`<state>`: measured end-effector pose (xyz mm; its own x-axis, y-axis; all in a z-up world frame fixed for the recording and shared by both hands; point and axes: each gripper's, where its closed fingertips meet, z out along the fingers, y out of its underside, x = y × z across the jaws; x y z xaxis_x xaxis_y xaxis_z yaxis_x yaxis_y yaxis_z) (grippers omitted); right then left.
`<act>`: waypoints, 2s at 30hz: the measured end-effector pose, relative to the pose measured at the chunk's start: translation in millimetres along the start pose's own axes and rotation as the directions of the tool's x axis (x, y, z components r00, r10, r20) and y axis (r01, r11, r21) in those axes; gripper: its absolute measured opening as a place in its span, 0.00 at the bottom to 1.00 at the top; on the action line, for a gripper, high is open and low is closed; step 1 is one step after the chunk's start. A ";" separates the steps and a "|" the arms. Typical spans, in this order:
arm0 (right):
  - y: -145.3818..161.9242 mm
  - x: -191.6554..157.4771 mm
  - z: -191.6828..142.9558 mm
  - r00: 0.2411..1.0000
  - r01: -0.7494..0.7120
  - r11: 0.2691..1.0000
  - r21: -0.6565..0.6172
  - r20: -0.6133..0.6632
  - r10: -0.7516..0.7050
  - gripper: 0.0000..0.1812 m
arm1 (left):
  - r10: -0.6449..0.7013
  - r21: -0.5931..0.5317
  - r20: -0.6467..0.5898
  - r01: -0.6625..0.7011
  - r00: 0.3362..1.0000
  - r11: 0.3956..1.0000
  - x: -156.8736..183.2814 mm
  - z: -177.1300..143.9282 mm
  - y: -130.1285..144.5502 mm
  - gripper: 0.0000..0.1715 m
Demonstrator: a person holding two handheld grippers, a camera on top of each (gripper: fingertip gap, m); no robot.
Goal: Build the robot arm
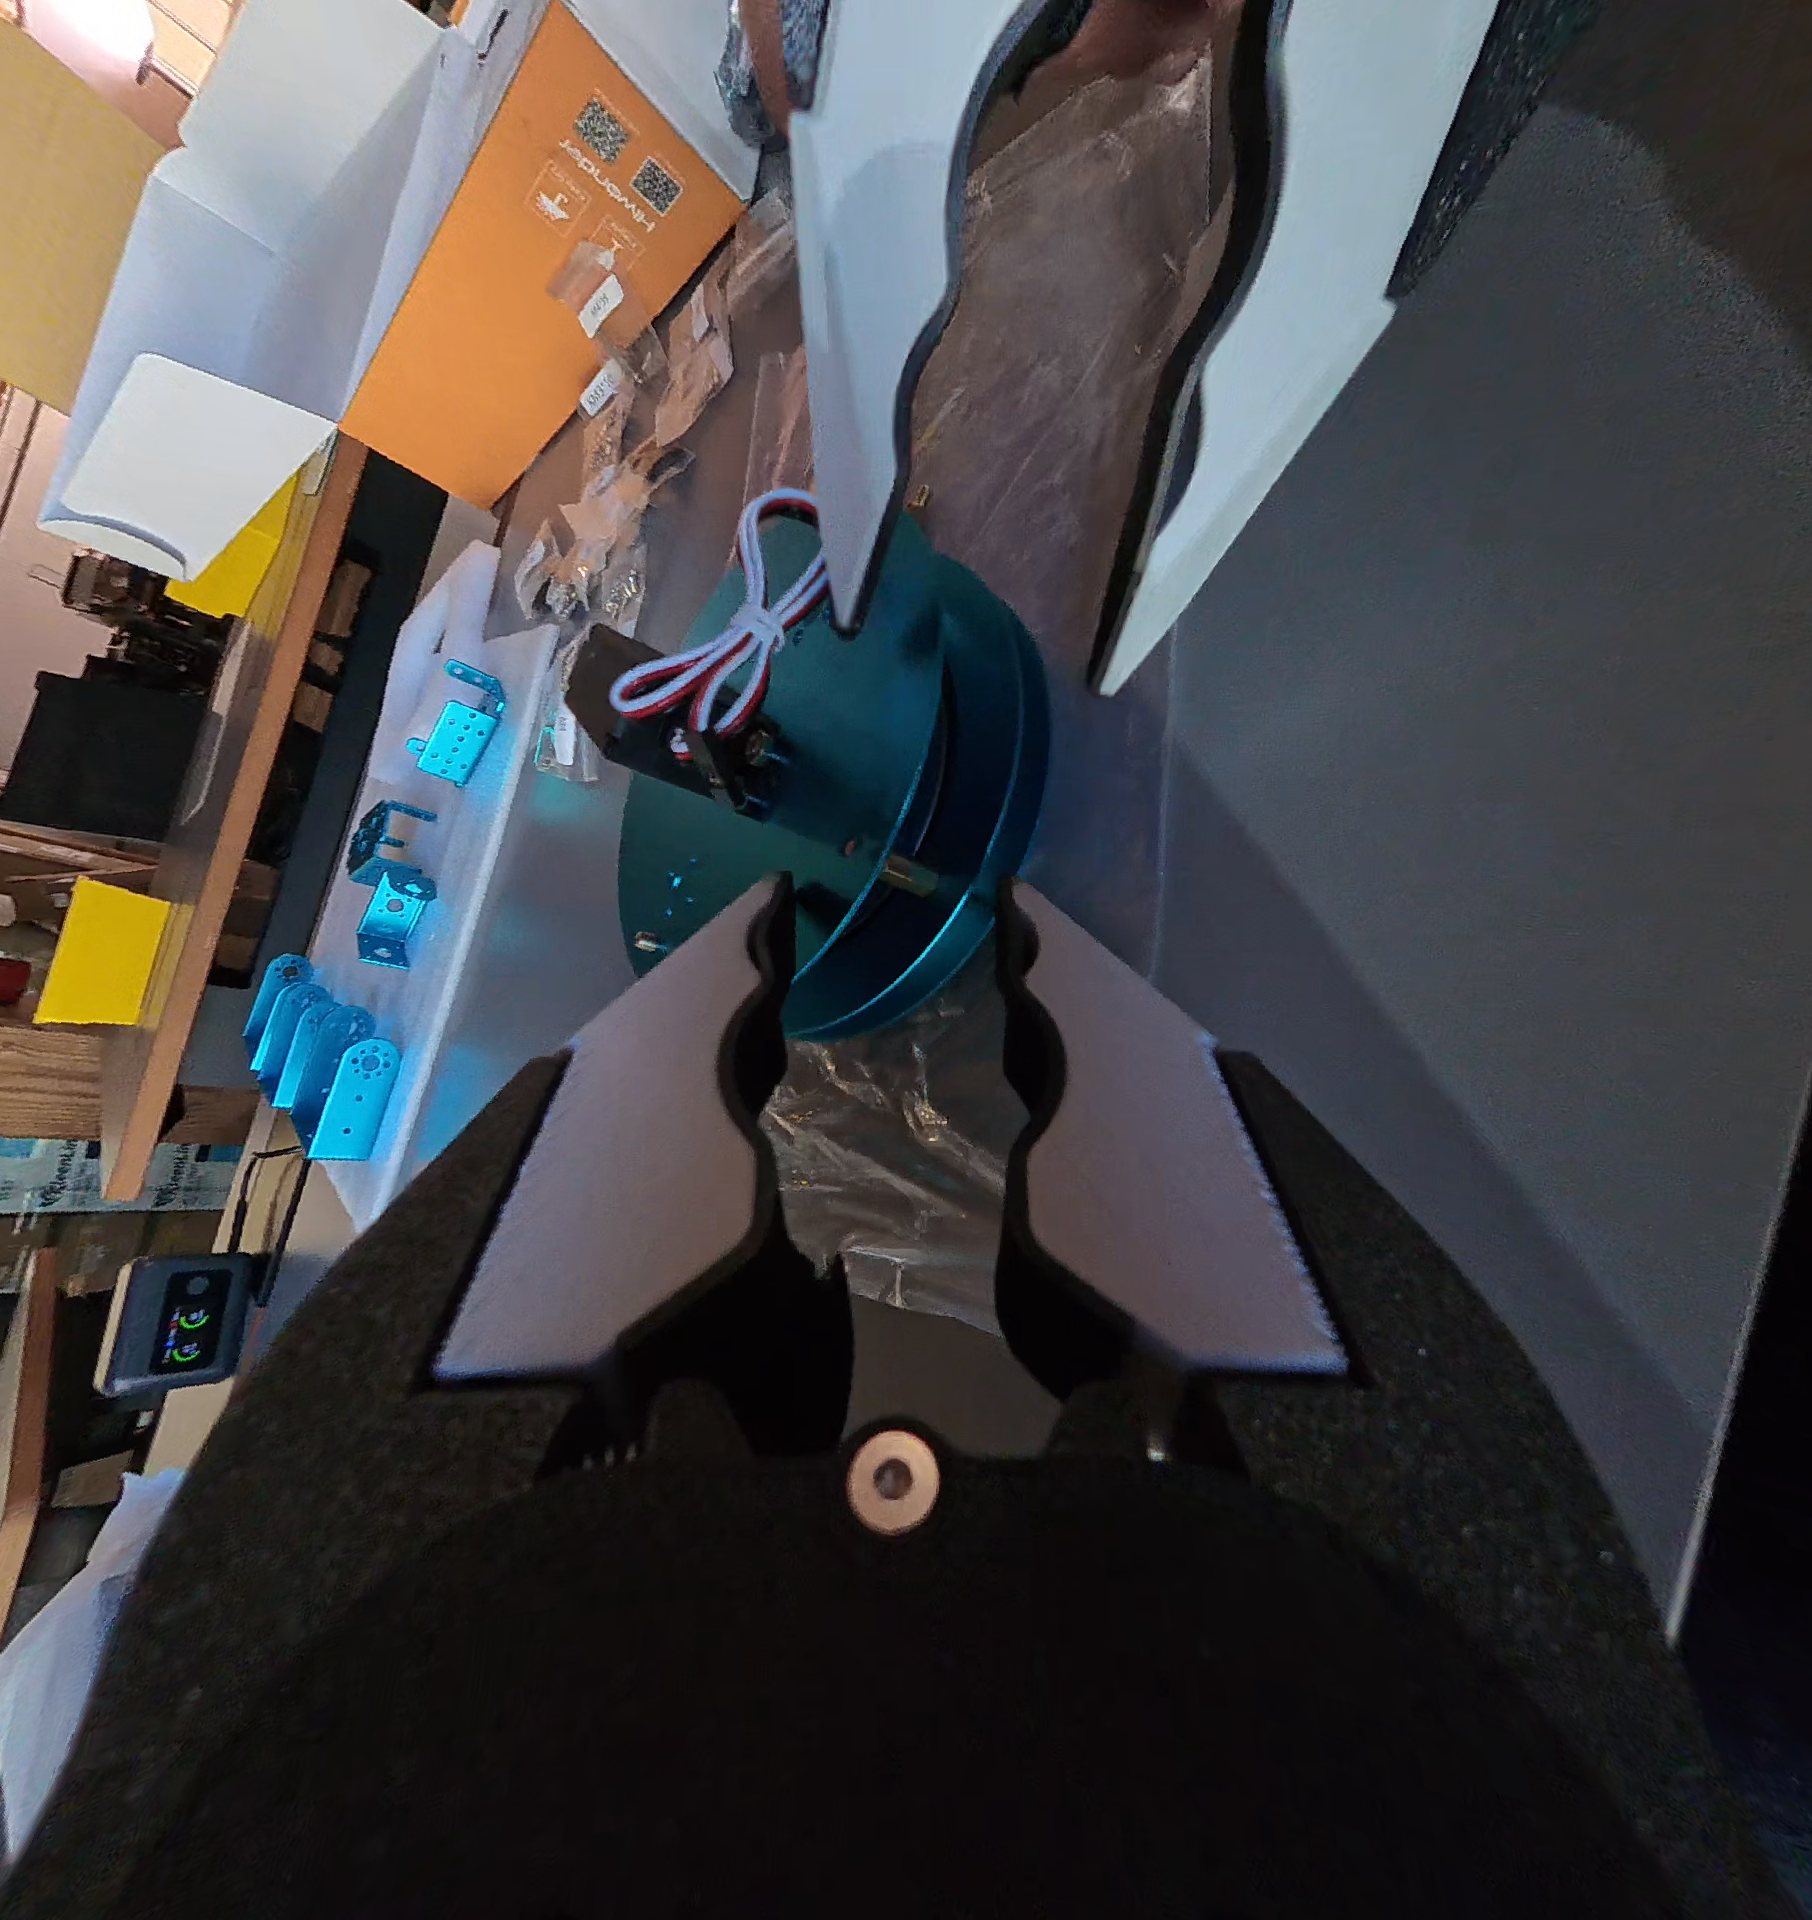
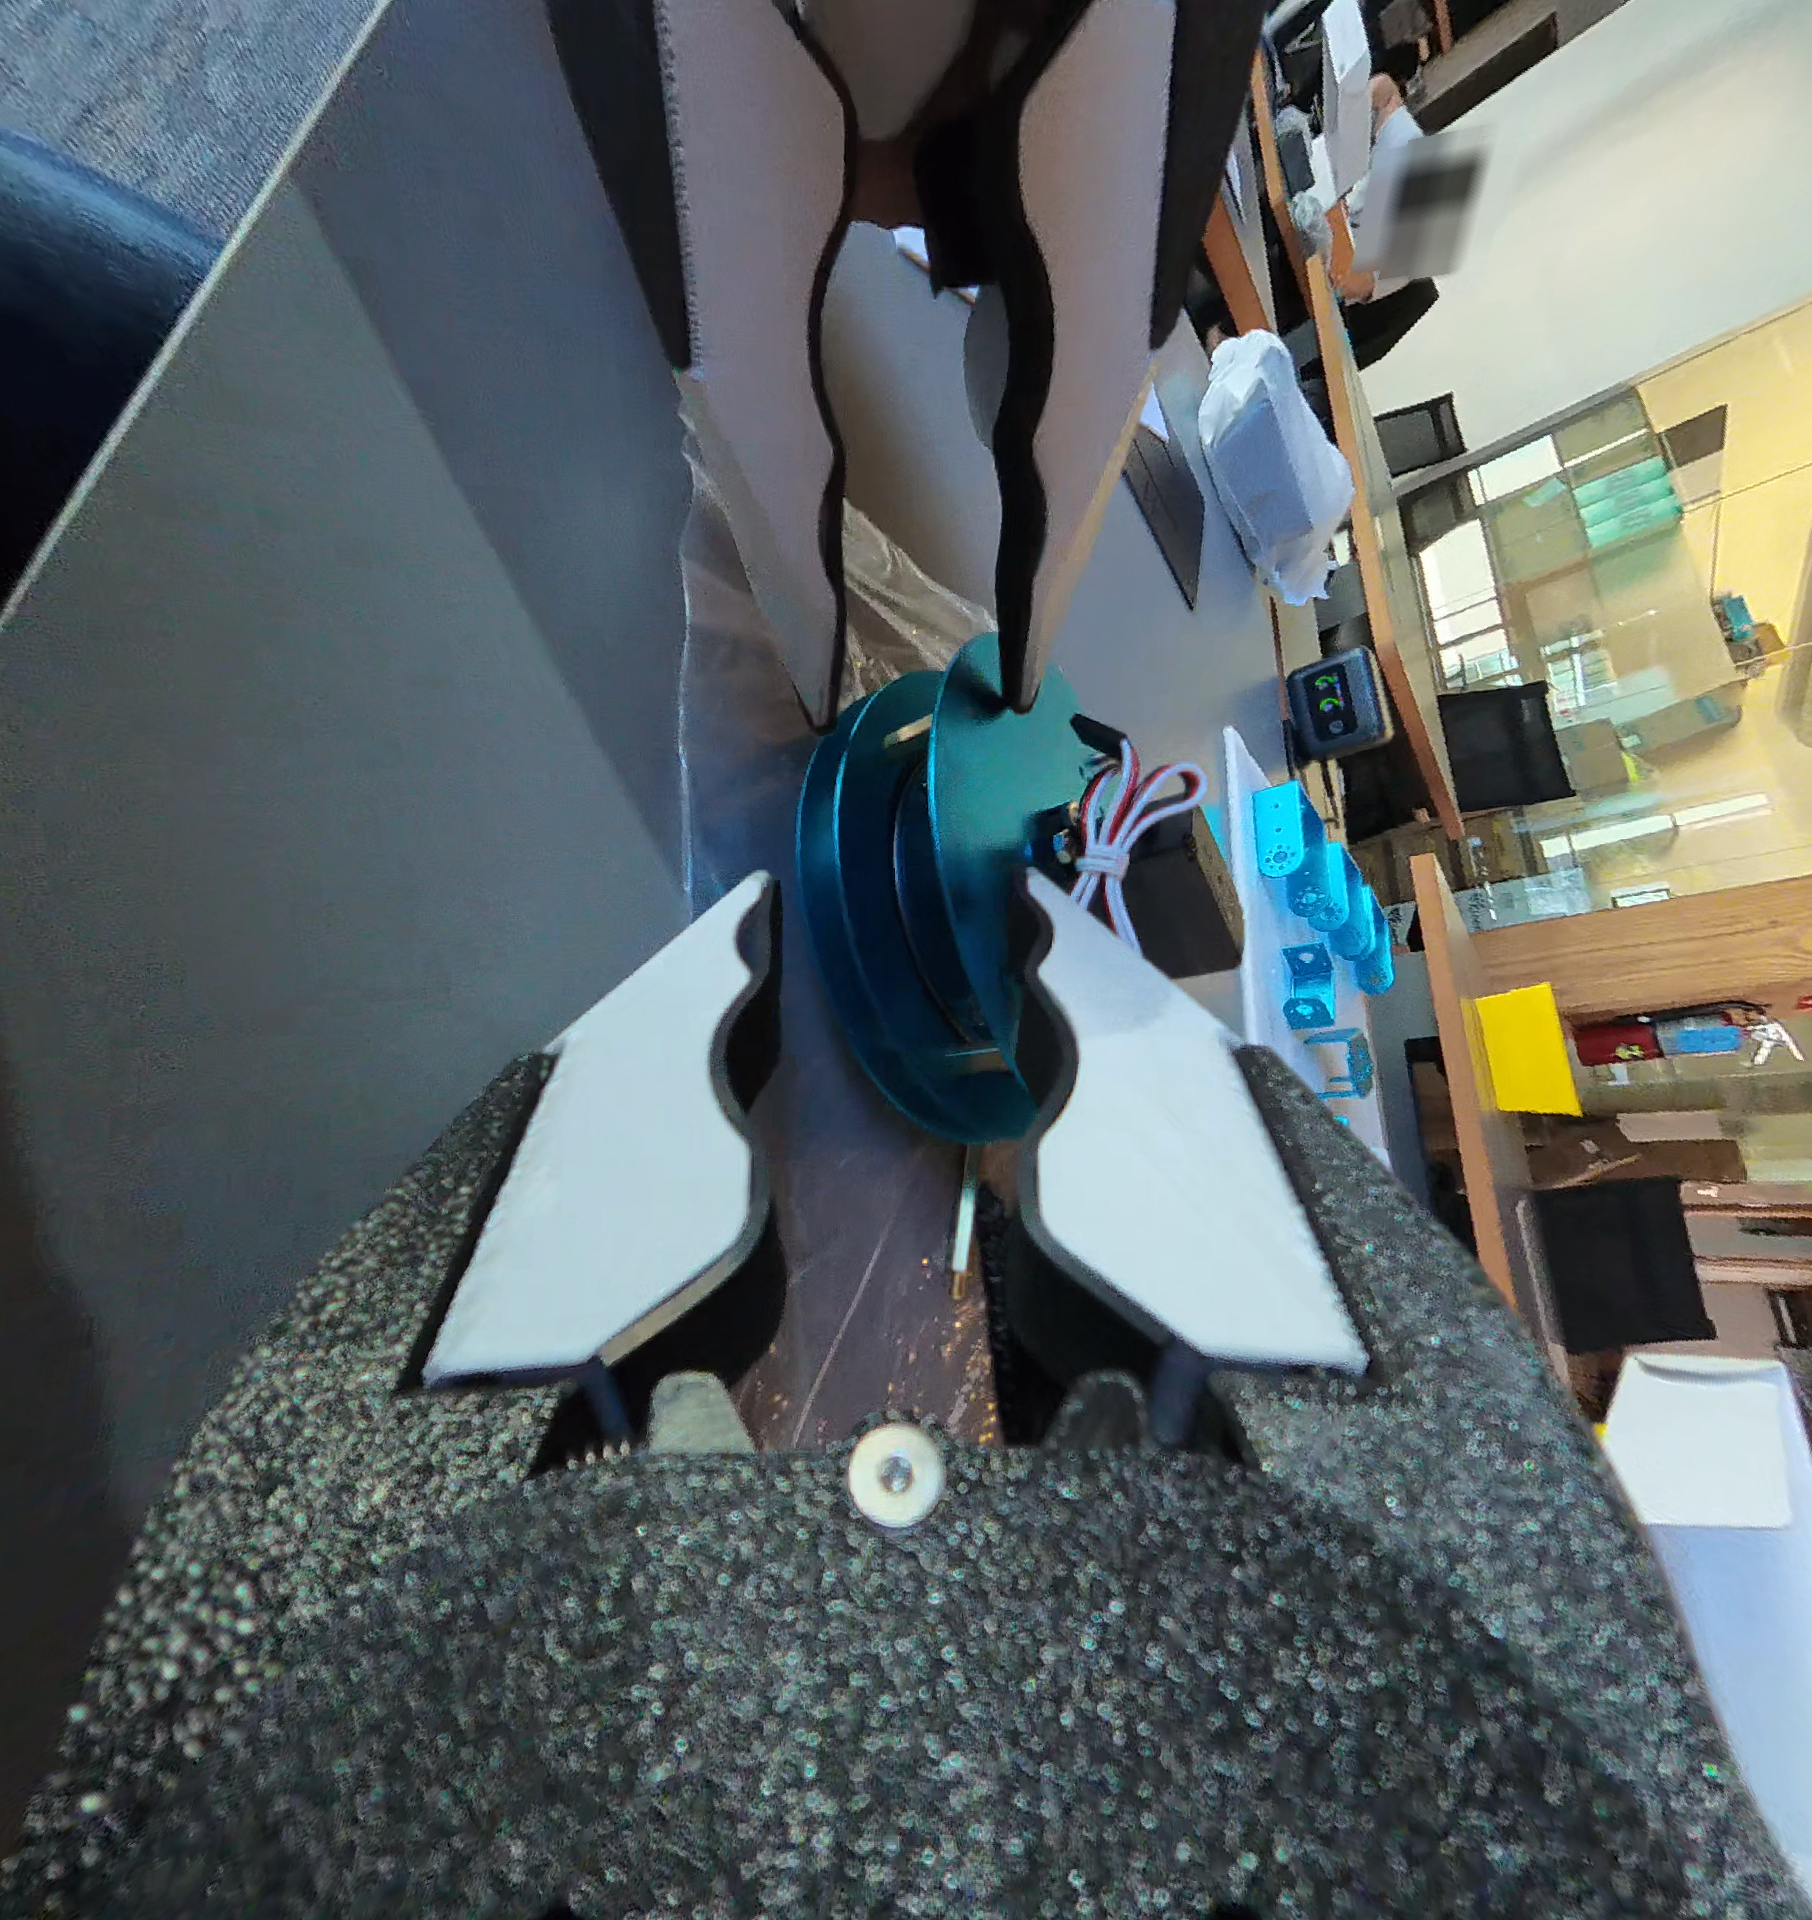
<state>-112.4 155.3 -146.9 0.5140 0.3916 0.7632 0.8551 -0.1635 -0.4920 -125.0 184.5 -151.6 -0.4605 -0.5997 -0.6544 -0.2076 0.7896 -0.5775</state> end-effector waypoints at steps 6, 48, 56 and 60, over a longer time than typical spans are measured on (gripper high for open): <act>3.1 6.3 14.2 0.994 0.086 0.992 -0.087 -0.062 -0.092 0.19 | 0.015 0.003 0.031 -0.015 0.999 1.000 -2.2 2.6 -1.9 0.19; 33.4 36.5 13.4 0.583 -0.703 0.690 -0.174 0.414 0.699 0.28 | -0.723 -0.050 -0.325 0.752 0.610 0.657 -41.8 6.3 19.2 0.03; 25.8 62.7 4.7 0.605 -0.705 0.702 -0.099 0.434 0.668 0.22 | -0.675 -0.002 -0.370 0.726 0.639 0.688 -65.4 12.6 22.7 0.14; 45.0 61.3 8.5 0.509 -0.735 0.656 -0.170 0.501 0.700 0.14 | -0.621 -0.016 -0.424 0.680 0.659 0.733 -57.7 20.1 23.5 0.12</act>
<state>-42.9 179.7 -125.8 0.8259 0.5388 -0.1662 0.1946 -0.5491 -0.8128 -86.0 235.1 -137.2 -0.5409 -0.8303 0.1343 -0.4791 0.1730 -0.8605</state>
